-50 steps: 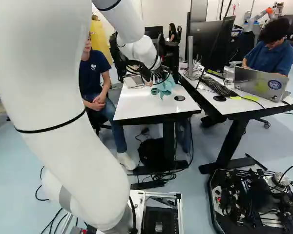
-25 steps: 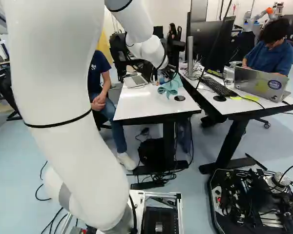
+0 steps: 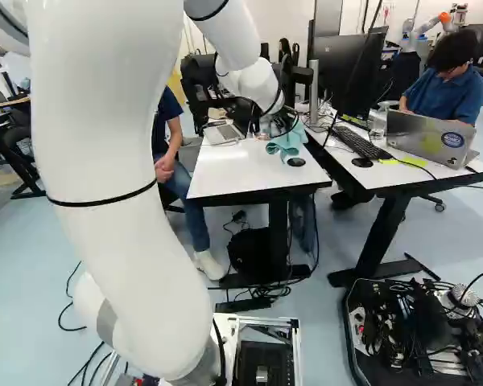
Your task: Clean the table with the green towel
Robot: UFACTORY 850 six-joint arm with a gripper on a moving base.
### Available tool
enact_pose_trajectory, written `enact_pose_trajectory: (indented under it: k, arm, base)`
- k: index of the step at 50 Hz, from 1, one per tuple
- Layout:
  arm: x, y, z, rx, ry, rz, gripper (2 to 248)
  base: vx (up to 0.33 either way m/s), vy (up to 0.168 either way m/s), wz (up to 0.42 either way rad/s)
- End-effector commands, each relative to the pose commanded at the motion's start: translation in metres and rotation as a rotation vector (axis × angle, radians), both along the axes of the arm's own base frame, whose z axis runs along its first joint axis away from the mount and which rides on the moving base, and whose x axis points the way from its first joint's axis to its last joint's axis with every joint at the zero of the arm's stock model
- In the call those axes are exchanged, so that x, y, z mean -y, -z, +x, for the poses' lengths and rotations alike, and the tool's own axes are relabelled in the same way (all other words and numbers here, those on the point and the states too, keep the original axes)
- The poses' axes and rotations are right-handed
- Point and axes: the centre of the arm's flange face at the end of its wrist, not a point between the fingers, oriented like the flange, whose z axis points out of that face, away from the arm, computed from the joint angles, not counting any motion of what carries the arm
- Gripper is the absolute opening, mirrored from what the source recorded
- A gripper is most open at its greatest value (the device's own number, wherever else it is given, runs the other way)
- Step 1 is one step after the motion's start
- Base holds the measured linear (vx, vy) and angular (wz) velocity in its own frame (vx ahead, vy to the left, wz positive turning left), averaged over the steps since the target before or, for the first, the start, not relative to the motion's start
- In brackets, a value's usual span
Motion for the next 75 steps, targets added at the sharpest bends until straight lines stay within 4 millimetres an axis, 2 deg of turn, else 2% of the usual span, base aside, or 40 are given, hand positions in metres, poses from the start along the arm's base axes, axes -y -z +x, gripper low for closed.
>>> enact_pose_trajectory:
  k: [32,33,37,38,42,43,48,49,53,54,58,59,75]
  arm:
    - [0.0,0.0,0.0,0.0,0.0,0.0,35]
    - [0.0,0.0,0.0,0.0,0.0,0.0,65]
    - [0.0,0.0,0.0,0.0,0.0,0.0,65]
    - [0.0,0.0,0.0,0.0,0.0,0.0,100]
    - [0.0,0.0,0.0,0.0,0.0,0.0,100]
    - [0.0,0.0,0.0,0.0,0.0,0.0,135]
    - [0.0,0.0,0.0,0.0,0.0,0.0,135]
    - [0.0,0.0,0.0,0.0,0.0,0.0,172]
    - [0.0,0.0,0.0,0.0,0.0,0.0,172]
    - [0.0,0.0,0.0,0.0,0.0,0.0,209]
    - [0.0,0.0,0.0,0.0,0.0,0.0,209]
    - [0.0,0.0,0.0,0.0,0.0,0.0,244]
    - [0.0,0.0,0.0,0.0,0.0,0.0,247]
  base:
    - [0.0,0.0,0.0]
    - [0.0,0.0,0.0]
    - [0.0,0.0,0.0]
    - [0.0,0.0,0.0]
    - [0.0,0.0,0.0]
    - [0.0,0.0,0.0]
    - [0.0,0.0,0.0]
    - [0.0,0.0,0.0]
    - [0.0,0.0,0.0]
    - [0.0,0.0,0.0]
    - [0.0,0.0,0.0]
    - [0.0,0.0,0.0]
    - [0.0,0.0,0.0]
